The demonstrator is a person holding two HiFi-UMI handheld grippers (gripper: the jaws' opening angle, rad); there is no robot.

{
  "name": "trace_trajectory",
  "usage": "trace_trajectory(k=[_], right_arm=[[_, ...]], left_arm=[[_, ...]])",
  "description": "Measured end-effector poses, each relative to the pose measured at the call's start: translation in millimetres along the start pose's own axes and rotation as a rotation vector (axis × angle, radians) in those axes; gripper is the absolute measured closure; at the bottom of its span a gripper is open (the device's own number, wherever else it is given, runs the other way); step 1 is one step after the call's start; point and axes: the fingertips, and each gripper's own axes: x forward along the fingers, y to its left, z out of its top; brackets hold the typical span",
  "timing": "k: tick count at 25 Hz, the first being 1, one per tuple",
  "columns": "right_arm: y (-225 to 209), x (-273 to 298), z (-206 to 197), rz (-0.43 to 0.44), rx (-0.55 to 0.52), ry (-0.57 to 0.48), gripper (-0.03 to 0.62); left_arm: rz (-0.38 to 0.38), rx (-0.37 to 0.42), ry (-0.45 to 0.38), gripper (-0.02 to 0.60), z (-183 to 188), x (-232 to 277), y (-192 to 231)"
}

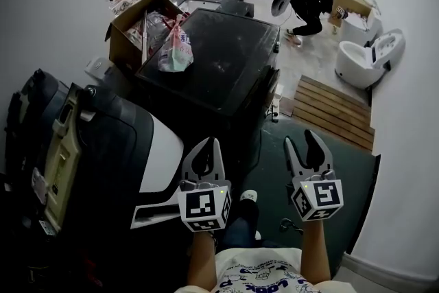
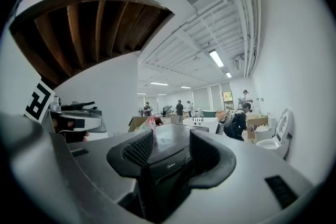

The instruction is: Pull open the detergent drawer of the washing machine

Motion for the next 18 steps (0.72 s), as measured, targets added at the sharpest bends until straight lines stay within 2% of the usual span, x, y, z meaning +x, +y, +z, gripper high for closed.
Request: trace_trajectory(k=[9,15,18], right_arm=[[-18,93,1,0.008,0.034,0.024,0.376],[-21,134,-14,0.023,0.065,0.054,0.376],[-21,147,-24,0.043,0.114,0.063,0.376]], left_arm=[[-0.027,-0.001,0.012,0.568,9,96,28],[-0.045,0.0,0.043,0.568,-2,136,41],[-0.048,0.0,0.059,0.568,-9,149,46]])
